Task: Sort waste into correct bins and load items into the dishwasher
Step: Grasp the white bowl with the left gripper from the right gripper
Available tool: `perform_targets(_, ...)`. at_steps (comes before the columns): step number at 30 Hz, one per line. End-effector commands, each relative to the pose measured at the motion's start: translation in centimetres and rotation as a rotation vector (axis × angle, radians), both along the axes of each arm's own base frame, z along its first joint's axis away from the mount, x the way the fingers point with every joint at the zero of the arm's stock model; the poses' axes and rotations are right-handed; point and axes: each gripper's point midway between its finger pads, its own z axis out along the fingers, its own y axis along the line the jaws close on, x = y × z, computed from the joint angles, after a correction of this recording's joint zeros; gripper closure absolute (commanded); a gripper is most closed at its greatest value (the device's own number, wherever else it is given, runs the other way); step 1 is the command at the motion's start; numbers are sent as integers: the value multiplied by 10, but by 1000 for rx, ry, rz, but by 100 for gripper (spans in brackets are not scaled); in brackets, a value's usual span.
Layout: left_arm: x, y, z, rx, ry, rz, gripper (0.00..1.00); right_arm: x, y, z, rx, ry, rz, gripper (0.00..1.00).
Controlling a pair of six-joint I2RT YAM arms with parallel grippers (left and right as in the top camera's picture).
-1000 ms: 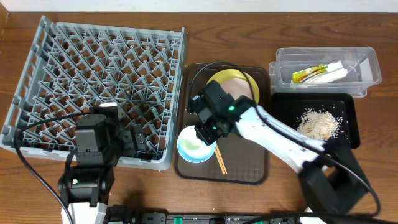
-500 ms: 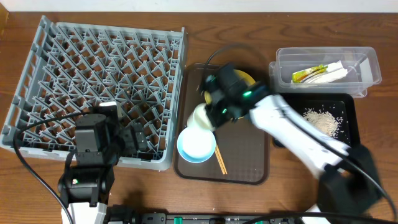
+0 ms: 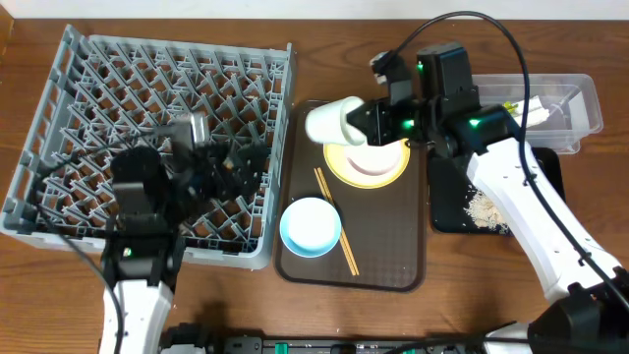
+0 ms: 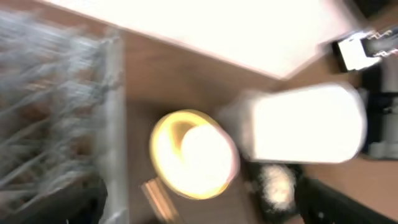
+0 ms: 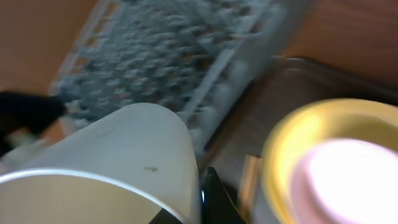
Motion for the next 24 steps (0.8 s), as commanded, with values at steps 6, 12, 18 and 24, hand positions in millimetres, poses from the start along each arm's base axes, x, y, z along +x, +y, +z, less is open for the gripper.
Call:
perform_targets(6, -17, -46, 38, -275, 11, -371, 1, -52, 38, 58, 342, 67, 336, 99)
perform_targets(12, -22, -52, 48, -316, 4, -449, 1, -63, 45, 76, 420, 87, 408, 99)
perform_targets(18, -32, -55, 65, -331, -45, -520, 0, -72, 55, 78, 423, 80, 441, 99)
perform_targets(24, -43, -69, 74, -329, -83, -589, 6, -76, 63, 83, 434, 75, 458, 99)
